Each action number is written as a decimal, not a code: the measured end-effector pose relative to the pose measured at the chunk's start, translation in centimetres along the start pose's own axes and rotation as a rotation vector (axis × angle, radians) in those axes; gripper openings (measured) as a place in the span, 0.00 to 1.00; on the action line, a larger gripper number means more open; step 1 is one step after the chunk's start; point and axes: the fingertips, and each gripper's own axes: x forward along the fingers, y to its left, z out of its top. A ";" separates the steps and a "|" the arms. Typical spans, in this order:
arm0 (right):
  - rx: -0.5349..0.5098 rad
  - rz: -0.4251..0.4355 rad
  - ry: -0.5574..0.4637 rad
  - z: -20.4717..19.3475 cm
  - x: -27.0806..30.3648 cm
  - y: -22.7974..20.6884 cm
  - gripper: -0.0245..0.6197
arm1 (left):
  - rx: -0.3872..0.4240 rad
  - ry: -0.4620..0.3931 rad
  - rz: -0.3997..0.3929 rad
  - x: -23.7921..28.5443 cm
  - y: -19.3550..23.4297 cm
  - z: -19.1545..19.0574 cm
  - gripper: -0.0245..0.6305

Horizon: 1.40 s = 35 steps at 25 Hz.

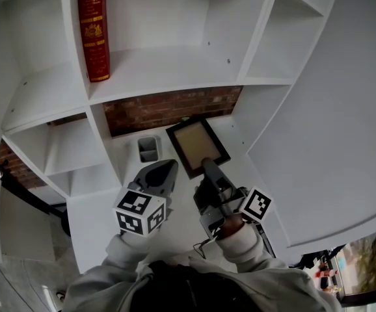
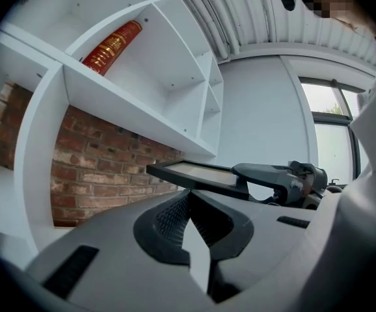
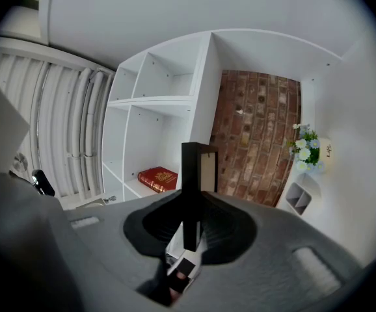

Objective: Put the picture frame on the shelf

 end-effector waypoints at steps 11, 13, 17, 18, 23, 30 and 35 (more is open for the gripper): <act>0.015 0.065 -0.006 3.6 1.8 5.4 0.14 | 0.029 -0.034 -0.001 0.6 0.6 5.7 0.04; 0.004 0.072 -0.012 4.4 1.8 6.4 0.14 | 0.031 -0.039 -0.002 0.8 0.7 6.5 0.04; -0.008 0.101 -0.012 5.8 2.4 8.2 0.14 | 0.052 -0.059 -0.015 1.4 0.4 8.3 0.04; -0.014 0.109 -0.015 6.1 2.6 8.6 0.14 | 0.058 -0.063 -0.018 1.6 0.3 8.8 0.04; -0.019 0.157 -0.014 7.2 4.8 10.1 0.14 | 0.079 -0.082 -0.036 2.5 0.4 11.1 0.04; 0.005 0.198 -0.015 7.6 8.0 10.8 0.14 | 0.118 -0.085 -0.034 2.6 1.8 13.9 0.04; 0.049 0.209 0.000 6.9 11.0 10.4 0.14 | 0.108 -0.076 -0.026 2.8 4.1 15.1 0.04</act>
